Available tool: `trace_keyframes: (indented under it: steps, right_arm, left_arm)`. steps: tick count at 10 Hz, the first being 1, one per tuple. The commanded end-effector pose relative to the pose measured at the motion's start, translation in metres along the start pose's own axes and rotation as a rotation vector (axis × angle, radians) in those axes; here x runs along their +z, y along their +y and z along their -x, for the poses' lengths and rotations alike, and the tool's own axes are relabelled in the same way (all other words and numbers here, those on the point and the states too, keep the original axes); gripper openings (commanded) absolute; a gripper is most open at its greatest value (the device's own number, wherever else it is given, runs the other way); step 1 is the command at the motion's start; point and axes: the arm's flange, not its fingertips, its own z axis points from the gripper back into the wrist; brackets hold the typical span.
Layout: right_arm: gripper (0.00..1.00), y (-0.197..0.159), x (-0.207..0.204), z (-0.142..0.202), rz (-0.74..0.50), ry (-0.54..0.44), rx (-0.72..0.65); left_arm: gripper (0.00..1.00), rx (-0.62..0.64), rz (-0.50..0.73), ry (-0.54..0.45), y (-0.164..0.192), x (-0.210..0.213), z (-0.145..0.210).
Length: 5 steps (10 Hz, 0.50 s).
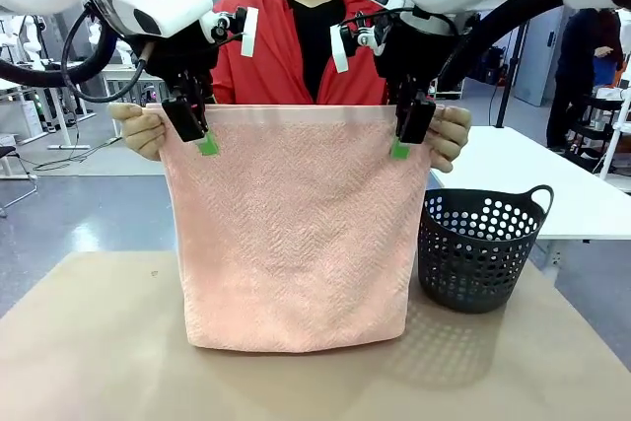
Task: Fold the towel.
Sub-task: Release the end of the 100 cm Hotel Towel you were holding and grab the top end of the folded side.
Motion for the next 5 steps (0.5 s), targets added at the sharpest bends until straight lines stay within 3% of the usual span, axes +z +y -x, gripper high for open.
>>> trace_keyframes:
  steps: [1,2,3,4,5]
  right_arm:
    - [0.00,-0.0002,0.0050,0.0036,-0.006,-0.012,0.008]
    - [0.35,0.0015,0.0056,0.0041,-0.004,-0.014,0.005]
    - [0.00,0.0028,0.0055,0.0044,-0.004,-0.018,0.004]
    - [0.00,0.0032,0.0049,0.0048,-0.003,-0.018,0.002]
    - [0.00,0.0040,0.0056,0.0045,-0.002,-0.020,0.002]
  left_arm:
    - [0.00,-0.003,0.022,-0.008,-0.0026,0.0015,0.0057]
    - [0.00,-0.001,0.023,-0.007,-0.0044,0.0019,0.0071]
    - [0.00,0.001,0.023,-0.008,-0.0061,0.0023,0.0084]
    - [0.14,0.004,0.023,-0.005,-0.0072,0.0025,0.0094]
    - [0.04,0.007,0.023,-0.004,-0.0080,0.0032,0.0108]
